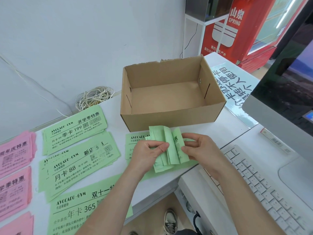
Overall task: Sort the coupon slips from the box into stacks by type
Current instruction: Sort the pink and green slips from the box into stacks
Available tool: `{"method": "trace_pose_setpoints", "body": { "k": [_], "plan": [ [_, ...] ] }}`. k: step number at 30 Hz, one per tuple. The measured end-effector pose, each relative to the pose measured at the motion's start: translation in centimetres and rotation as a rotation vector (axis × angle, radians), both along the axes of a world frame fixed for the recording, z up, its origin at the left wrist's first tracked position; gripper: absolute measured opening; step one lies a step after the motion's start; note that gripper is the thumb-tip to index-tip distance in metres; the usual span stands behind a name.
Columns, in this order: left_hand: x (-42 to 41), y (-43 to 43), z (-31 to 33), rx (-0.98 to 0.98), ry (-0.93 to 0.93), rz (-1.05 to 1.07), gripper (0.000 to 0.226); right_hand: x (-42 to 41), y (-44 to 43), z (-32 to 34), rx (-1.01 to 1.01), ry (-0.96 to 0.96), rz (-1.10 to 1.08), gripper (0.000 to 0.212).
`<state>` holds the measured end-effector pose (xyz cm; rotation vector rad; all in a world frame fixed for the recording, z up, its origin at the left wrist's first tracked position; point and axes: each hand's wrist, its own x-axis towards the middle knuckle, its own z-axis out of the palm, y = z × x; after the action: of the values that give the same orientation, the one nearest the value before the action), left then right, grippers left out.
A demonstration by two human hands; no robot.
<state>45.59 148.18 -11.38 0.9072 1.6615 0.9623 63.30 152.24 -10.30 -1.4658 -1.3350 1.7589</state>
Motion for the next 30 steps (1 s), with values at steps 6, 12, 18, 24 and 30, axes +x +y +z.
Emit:
{"method": "trace_pose_setpoints", "body": {
  "k": [6,12,18,24,30],
  "plan": [
    [-0.9,-0.4,-0.6,0.078,-0.068,0.172,0.015,0.7,0.0,0.1,0.437,-0.605,0.033,0.058],
    [-1.4,-0.6,-1.0,0.113,-0.229,0.22,0.041,0.4,-0.5,-0.2,0.576,-0.815,0.217,0.037],
    [-1.3,-0.3,-1.6,0.117,-0.07,0.178,0.03,0.8,0.0,0.7,0.464,-0.705,0.155,0.036],
    [-0.8,-0.7,-0.9,0.125,0.059,0.141,0.024,1.1,0.6,0.6,0.406,-0.675,0.131,0.041],
    [0.7,-1.3,2.3,0.056,0.398,-0.531,0.068,1.0,1.0,0.9,0.374,-0.676,0.044,0.056]
  ]
}}
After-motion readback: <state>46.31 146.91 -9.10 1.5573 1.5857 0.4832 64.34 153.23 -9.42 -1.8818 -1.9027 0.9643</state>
